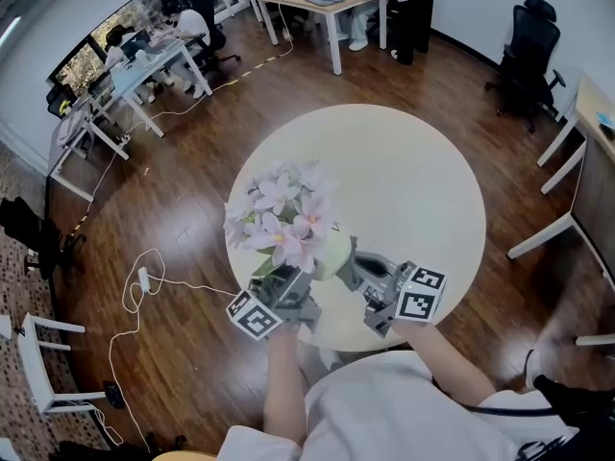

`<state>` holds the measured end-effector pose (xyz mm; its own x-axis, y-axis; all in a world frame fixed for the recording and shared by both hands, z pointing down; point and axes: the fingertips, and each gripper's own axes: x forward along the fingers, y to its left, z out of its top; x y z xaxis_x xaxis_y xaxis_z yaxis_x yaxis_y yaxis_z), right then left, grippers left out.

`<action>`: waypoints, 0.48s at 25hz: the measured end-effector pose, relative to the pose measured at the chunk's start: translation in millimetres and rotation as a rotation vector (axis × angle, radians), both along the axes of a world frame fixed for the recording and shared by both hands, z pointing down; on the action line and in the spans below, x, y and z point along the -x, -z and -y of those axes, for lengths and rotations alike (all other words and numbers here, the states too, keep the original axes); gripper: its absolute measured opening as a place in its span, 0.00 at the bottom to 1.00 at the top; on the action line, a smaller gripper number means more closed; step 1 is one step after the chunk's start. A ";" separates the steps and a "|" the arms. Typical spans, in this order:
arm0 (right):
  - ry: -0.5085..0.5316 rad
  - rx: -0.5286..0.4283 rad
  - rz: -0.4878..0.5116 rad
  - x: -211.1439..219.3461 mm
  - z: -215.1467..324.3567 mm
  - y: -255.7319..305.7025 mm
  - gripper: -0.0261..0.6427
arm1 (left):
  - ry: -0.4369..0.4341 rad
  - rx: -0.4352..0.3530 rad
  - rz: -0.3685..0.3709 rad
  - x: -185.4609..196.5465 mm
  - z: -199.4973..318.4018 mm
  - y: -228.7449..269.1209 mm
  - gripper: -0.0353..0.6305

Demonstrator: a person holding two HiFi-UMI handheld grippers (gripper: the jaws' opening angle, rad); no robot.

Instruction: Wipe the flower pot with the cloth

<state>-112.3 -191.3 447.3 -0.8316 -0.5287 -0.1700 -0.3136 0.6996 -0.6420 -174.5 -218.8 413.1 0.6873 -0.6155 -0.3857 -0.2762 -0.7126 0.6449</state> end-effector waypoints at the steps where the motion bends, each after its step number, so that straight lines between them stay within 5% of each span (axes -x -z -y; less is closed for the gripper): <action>1: 0.004 0.002 -0.008 4.9 -4.0 -3.7 0.05 | 0.000 0.004 0.005 3.7 0.9 -4.1 0.89; 6: 0.000 0.018 -0.042 10.4 -18.2 -21.8 0.05 | -0.006 0.031 0.012 11.9 6.6 -25.2 0.88; 12: -0.079 0.106 -0.103 -56.2 -7.5 -49.3 0.05 | -0.006 0.135 -0.004 -27.6 23.8 -64.1 0.88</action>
<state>-56.1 -183.7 496.6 -0.7971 -0.6033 -0.0255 -0.4330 0.6006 -0.6721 -147.0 -242.6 477.2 0.6895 -0.6582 -0.3022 -0.2696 -0.6205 0.7364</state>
